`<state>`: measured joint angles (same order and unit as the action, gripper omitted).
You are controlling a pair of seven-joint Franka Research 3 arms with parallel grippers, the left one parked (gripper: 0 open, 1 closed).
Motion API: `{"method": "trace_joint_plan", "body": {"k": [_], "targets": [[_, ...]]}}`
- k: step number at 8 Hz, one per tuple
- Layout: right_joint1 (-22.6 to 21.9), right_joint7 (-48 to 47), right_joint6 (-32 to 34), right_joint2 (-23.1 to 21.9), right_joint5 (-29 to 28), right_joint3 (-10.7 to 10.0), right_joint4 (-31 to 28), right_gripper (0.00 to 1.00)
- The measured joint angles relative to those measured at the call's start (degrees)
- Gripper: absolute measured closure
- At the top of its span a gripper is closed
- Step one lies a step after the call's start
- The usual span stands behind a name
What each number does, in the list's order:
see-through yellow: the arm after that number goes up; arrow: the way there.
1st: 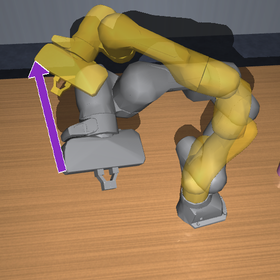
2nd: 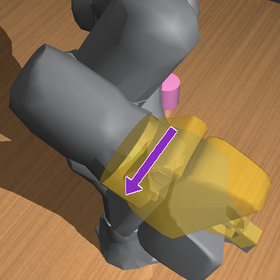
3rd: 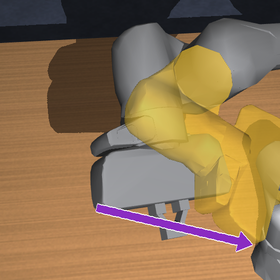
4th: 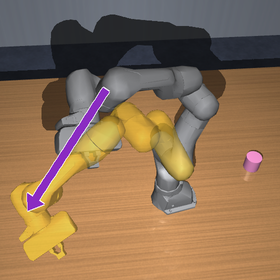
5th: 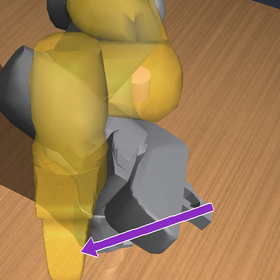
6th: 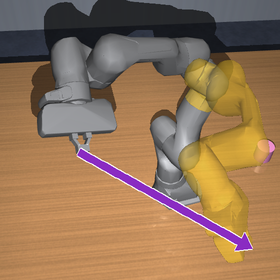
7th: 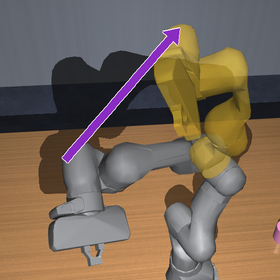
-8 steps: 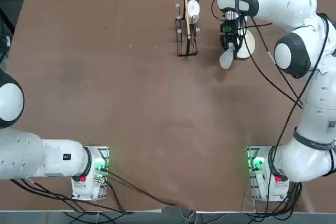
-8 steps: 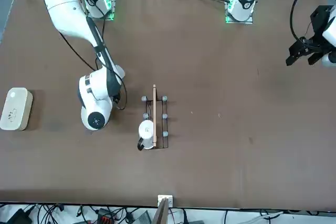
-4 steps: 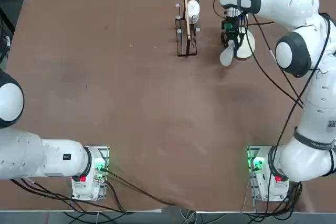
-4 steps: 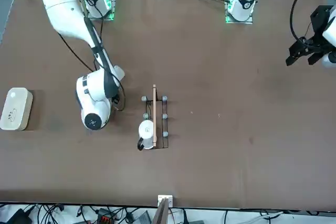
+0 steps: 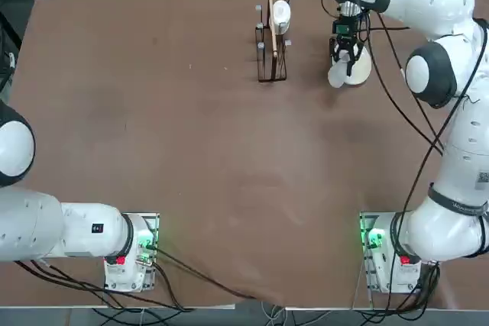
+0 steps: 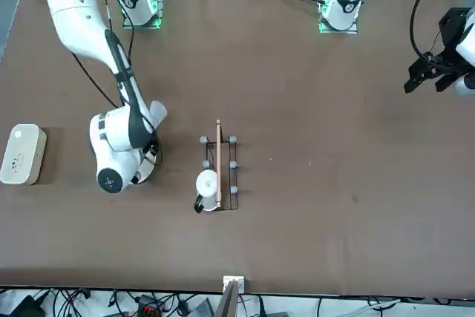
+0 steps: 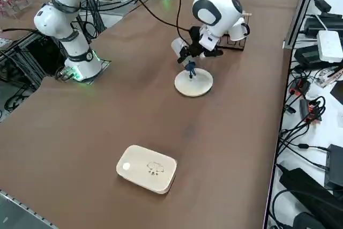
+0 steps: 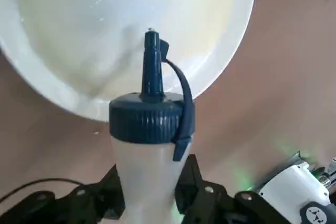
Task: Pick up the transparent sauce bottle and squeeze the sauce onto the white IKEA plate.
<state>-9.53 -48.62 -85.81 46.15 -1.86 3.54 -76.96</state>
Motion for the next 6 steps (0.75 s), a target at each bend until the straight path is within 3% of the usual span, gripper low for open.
{"method": "trace_joint_plan", "body": {"k": [6], "targets": [[4.44, 4.90, 4.48, 0.31, 0.04, -0.54, 0.01, 0.56]]}}
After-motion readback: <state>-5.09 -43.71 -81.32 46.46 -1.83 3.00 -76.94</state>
